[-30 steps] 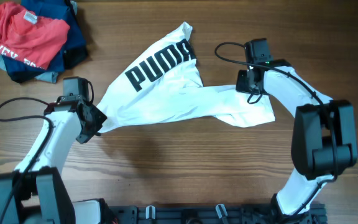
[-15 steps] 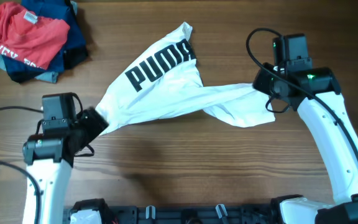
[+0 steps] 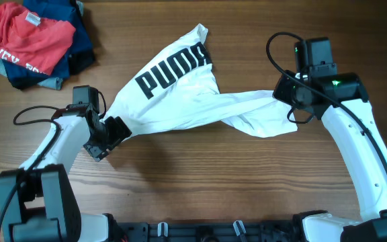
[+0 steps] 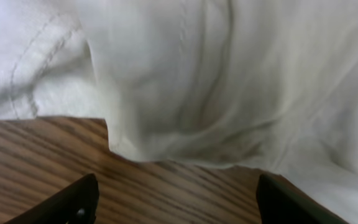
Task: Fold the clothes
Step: 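Hold the shirt with both grippers and stretch it between them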
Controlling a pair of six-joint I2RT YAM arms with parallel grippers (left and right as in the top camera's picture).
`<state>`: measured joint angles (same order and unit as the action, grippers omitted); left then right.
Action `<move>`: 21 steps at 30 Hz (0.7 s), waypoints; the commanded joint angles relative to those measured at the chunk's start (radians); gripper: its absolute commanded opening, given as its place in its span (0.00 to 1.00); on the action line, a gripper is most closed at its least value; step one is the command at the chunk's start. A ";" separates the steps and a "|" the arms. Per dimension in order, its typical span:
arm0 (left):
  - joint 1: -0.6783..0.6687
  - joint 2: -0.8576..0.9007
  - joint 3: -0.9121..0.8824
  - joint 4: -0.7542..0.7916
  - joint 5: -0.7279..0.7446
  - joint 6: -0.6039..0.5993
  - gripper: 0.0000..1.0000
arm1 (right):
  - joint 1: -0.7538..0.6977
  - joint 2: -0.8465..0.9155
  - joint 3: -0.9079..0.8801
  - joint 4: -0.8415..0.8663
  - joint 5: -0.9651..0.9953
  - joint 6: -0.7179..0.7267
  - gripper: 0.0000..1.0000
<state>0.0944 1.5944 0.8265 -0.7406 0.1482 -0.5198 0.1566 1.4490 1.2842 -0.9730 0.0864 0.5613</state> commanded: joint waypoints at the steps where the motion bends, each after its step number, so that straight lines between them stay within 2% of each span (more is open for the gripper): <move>1: 0.002 0.025 -0.003 0.027 -0.096 0.015 0.79 | -0.003 -0.003 0.010 -0.008 -0.005 0.014 0.04; 5: 0.002 0.025 -0.003 0.064 -0.214 0.016 0.75 | -0.003 -0.003 0.010 -0.008 -0.005 0.014 0.04; 15: 0.002 0.033 -0.003 0.124 -0.187 0.019 0.70 | -0.003 0.000 -0.008 -0.004 -0.005 0.013 0.04; 19: 0.002 0.089 -0.003 0.132 -0.183 0.019 0.57 | -0.003 0.000 -0.015 -0.005 -0.005 0.014 0.04; 21: 0.002 0.105 -0.003 0.141 -0.182 0.019 0.45 | -0.003 0.000 -0.015 -0.005 -0.005 0.014 0.04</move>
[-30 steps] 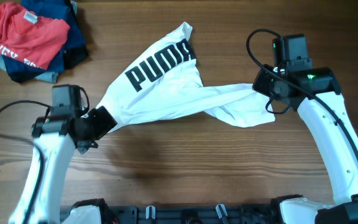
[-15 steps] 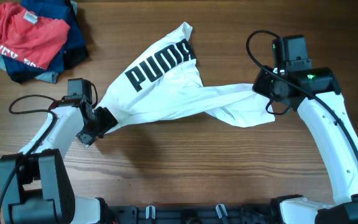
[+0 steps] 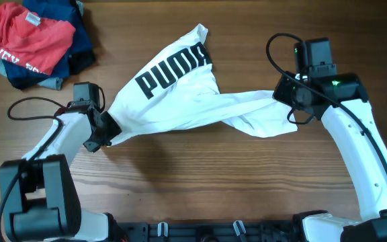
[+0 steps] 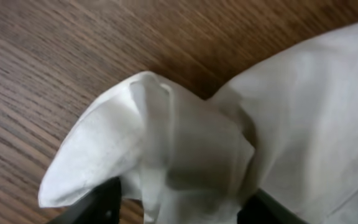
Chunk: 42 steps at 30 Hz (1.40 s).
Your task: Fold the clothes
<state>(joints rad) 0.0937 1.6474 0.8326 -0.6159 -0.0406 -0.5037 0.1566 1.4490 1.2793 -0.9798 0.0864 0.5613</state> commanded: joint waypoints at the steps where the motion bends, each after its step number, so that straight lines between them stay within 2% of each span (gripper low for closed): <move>1: 0.003 0.052 -0.010 0.019 0.006 0.003 0.39 | -0.003 0.000 -0.010 0.002 -0.005 0.014 0.04; 4: 0.003 0.050 -0.010 0.022 0.006 0.002 0.22 | -0.003 0.000 -0.010 -0.002 -0.005 0.016 0.04; 6: 0.003 0.047 -0.009 0.010 0.026 0.003 0.04 | -0.003 0.000 -0.010 -0.001 -0.006 0.019 0.04; 10: 0.003 0.003 0.001 -0.041 0.038 -0.002 0.04 | -0.003 -0.002 -0.010 -0.013 -0.009 0.045 0.04; 15: 0.003 -0.164 0.039 -0.196 0.098 -0.035 0.04 | -0.003 -0.042 -0.010 -0.061 -0.020 0.100 0.04; 26: 0.003 -0.775 0.073 -0.445 0.130 -0.035 0.04 | -0.003 -0.333 -0.009 -0.209 -0.043 0.121 0.04; 28: 0.003 -0.873 0.132 -0.528 0.130 -0.037 0.04 | -0.003 -0.402 -0.006 -0.243 -0.064 0.121 0.04; 32: 0.003 -0.961 0.327 -0.683 0.130 -0.058 0.04 | -0.003 -0.529 0.014 -0.271 -0.096 0.119 0.04; 36: 0.003 -0.949 0.564 -0.808 0.130 -0.058 0.04 | -0.003 -0.605 0.074 -0.284 -0.122 0.119 0.04; 42: 0.003 -0.917 0.923 -0.889 0.129 -0.057 0.04 | -0.003 -0.610 0.248 -0.309 -0.066 0.093 0.04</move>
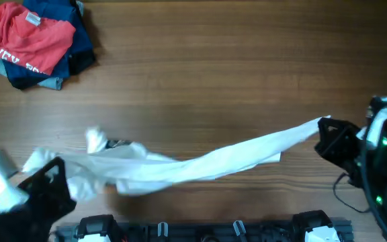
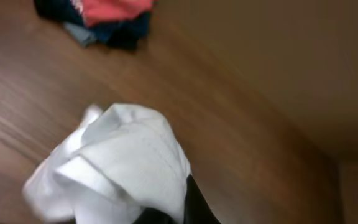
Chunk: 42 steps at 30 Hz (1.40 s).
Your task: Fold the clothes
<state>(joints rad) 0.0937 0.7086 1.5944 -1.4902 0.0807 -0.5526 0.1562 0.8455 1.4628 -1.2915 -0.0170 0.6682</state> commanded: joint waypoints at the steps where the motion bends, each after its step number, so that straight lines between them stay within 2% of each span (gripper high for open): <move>1: 0.003 0.039 0.237 -0.016 0.004 -0.009 0.04 | -0.003 -0.007 0.112 0.003 0.074 -0.012 0.04; 5: 0.003 0.083 0.269 0.030 -0.025 -0.008 0.04 | -0.003 -0.005 0.163 0.027 0.132 -0.011 0.04; 10: 0.003 0.268 0.269 0.051 -0.052 -0.001 0.04 | -0.003 0.066 0.163 0.088 0.202 -0.010 0.04; 16: 0.003 0.596 0.269 0.200 -0.071 0.026 0.04 | -0.003 0.298 0.163 0.248 0.225 -0.014 0.04; 21: 0.003 0.904 0.269 0.332 -0.071 0.052 0.04 | -0.003 0.583 0.163 0.364 0.222 -0.015 0.04; 24: 0.003 1.089 0.269 0.368 -0.071 0.051 0.05 | -0.003 0.729 0.163 0.364 0.072 -0.070 0.08; 26: 0.003 1.191 0.269 0.394 -0.071 0.052 0.06 | -0.003 0.816 0.163 0.366 -0.104 -0.153 0.08; 28: 0.003 1.266 0.269 0.411 -0.071 0.052 0.13 | -0.002 0.869 0.163 0.362 -0.222 -0.229 0.09; 29: 0.003 1.302 0.269 0.418 -0.072 0.054 0.26 | -0.002 0.899 0.163 0.352 -0.319 -0.294 0.12; 31: 0.003 1.342 0.269 0.421 -0.072 0.084 0.36 | 0.000 0.927 0.163 0.319 -0.449 -0.381 0.17; 32: 0.003 1.357 0.269 0.416 -0.071 0.109 0.44 | 0.003 0.933 0.163 0.291 -0.502 -0.422 0.24; 33: 0.003 1.361 0.269 0.406 -0.071 0.124 0.65 | 0.012 0.935 0.159 0.259 -0.528 -0.457 0.32; 34: 0.003 1.362 0.269 0.396 -0.071 0.127 0.87 | 0.025 0.935 0.159 0.229 -0.544 -0.481 0.46; 35: 0.003 1.357 0.269 0.383 -0.071 0.127 0.93 | 0.040 0.935 0.159 0.199 -0.564 -0.513 0.59; 36: 0.003 1.351 0.269 0.368 -0.071 0.127 0.98 | 0.068 0.935 0.158 0.146 -0.580 -0.557 0.70; 39: 0.003 1.331 0.269 0.309 -0.071 0.126 1.00 | 0.148 0.935 0.141 0.068 -0.579 -0.590 0.71; 42: 0.003 1.318 0.269 0.222 -0.071 0.100 1.00 | 0.252 0.935 0.094 0.081 -0.579 -0.587 0.71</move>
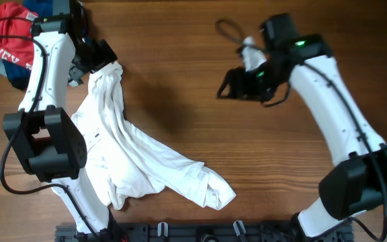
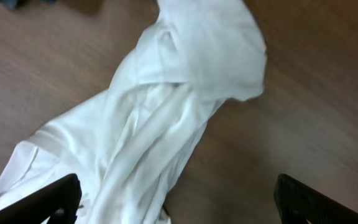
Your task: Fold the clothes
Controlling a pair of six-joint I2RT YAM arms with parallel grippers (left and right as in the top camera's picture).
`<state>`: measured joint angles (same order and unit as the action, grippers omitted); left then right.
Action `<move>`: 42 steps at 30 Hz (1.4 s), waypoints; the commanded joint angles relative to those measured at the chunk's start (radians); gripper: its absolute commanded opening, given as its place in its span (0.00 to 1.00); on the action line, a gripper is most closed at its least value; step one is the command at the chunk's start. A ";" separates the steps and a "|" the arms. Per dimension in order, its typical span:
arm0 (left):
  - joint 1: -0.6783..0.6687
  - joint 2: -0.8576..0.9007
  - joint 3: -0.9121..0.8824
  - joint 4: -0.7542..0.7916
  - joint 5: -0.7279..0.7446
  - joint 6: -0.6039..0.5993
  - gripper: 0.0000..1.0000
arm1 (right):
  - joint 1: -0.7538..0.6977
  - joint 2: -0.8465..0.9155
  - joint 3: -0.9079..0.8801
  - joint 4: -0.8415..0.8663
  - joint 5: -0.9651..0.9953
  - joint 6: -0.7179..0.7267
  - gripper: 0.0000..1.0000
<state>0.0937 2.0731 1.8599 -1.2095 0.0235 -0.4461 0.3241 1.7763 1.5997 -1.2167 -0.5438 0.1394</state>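
The white shirt (image 1: pixel 136 158) lies crumpled on the wooden table (image 1: pixel 281 181), running in a diagonal band from the back left to the front middle. Its print is hidden. My left gripper (image 1: pixel 101 56) hovers over the shirt's upper end. In the left wrist view the left gripper (image 2: pixel 179 196) stands open, its fingers (image 2: pixel 58 198) far apart, with the bunched cloth (image 2: pixel 166 93) below them and nothing between them. My right gripper (image 1: pixel 232 84) hangs over bare wood at the back middle, well clear of the shirt, and looks open and empty.
A pile of other clothes (image 1: pixel 5 33), red on top of dark blue, sits in the back left corner just behind the left arm. A black cable (image 1: pixel 228 28) loops off the right arm. The mounting rail (image 1: pixel 200 232) runs along the front edge.
The shirt was stretched between both grippers near the front edge. Now it lies crumpled on the table and both grippers have let go. The left is at the back left, the right at the back middle.
At first my left gripper was open at the shirt's left edge while the right held its right end. Then the left was shut on a corner. Later the shirt hung stretched between both near the front. Now it lies released on the table.
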 commanded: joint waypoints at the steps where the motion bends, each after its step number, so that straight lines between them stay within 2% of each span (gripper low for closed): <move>1: 0.003 -0.047 0.003 -0.089 -0.014 -0.010 1.00 | 0.124 0.004 -0.063 0.021 -0.052 -0.058 0.69; 5: 0.013 -0.046 0.003 -0.131 -0.046 -0.010 1.00 | 0.250 0.004 -0.134 0.070 0.009 0.039 0.60; 10: 0.047 -0.046 0.003 -0.138 -0.066 -0.010 1.00 | 0.326 0.004 -0.242 0.133 0.031 0.114 0.58; 15: 0.060 -0.046 0.003 -0.138 -0.066 -0.010 1.00 | 0.341 0.004 -0.322 0.176 0.031 0.160 0.56; 23: 0.060 -0.046 0.003 -0.139 -0.066 -0.010 1.00 | 0.347 0.004 -0.480 0.357 0.012 0.239 0.52; 33: 0.060 -0.046 0.003 -0.222 -0.043 -0.039 1.00 | 0.377 0.004 -0.503 0.436 0.013 0.257 0.54; 42: 0.060 -0.101 0.003 -0.284 -0.040 -0.041 1.00 | 0.399 0.004 -0.503 0.441 0.085 0.287 0.62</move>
<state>0.1516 2.0510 1.8599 -1.4822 -0.0250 -0.4698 0.7185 1.7767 1.1038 -0.7826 -0.4873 0.4152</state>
